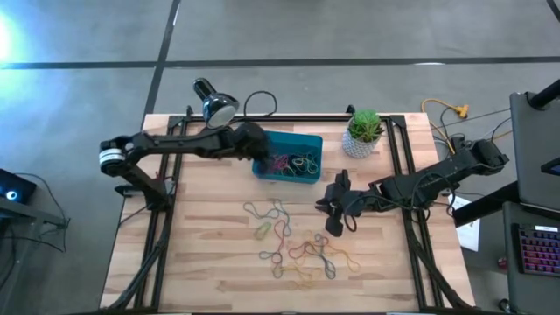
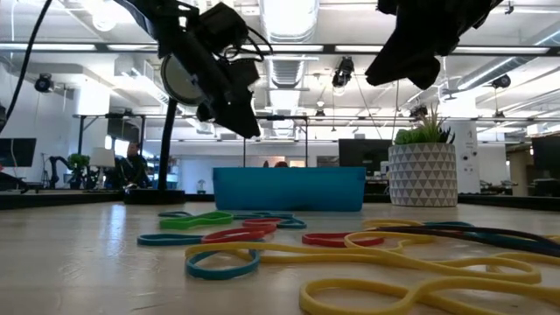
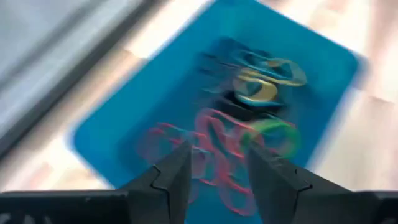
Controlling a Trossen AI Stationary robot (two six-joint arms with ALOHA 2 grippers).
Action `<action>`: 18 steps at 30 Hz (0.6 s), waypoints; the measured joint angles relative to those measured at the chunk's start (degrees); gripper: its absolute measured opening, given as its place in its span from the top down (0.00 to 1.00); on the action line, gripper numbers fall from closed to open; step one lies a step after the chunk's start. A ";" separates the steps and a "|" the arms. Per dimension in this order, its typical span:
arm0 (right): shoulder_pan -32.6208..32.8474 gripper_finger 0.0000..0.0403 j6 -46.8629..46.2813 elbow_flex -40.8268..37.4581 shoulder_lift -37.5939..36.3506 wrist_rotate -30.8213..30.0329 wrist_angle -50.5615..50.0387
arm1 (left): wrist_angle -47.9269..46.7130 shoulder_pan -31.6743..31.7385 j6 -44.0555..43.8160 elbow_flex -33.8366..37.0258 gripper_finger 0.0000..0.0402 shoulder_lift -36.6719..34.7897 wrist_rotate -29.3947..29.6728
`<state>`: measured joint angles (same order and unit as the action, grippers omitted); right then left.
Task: Pick and place rubber bands into bin
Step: Put the yellow rubber band into the blue bin
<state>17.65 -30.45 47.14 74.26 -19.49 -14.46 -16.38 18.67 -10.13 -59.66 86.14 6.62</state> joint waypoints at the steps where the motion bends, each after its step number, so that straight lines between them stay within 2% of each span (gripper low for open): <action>1: 0.02 0.86 -0.38 -0.37 0.00 1.39 -0.09 | -0.80 -0.11 -0.09 0.02 0.66 -0.41 -2.85; 4: 0.05 0.86 -1.51 -2.05 0.00 6.65 -0.33 | -2.54 -1.09 -0.13 0.02 0.66 -2.15 -10.63; 8: 0.36 0.86 -4.01 -4.14 0.00 11.87 -0.33 | -3.63 -4.30 0.29 0.32 0.66 -5.37 -16.51; 13: 1.64 0.86 -3.23 -4.45 0.00 13.53 1.88 | -3.85 -9.19 1.99 1.77 0.66 -9.44 -16.86; 18: 2.12 0.85 -1.08 -4.45 1.54 13.56 3.82 | -4.13 -11.21 1.92 2.32 0.66 -10.88 -16.18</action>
<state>19.77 -31.53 42.69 75.79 -5.93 -10.64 -20.51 7.46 -8.21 -57.34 75.26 -9.56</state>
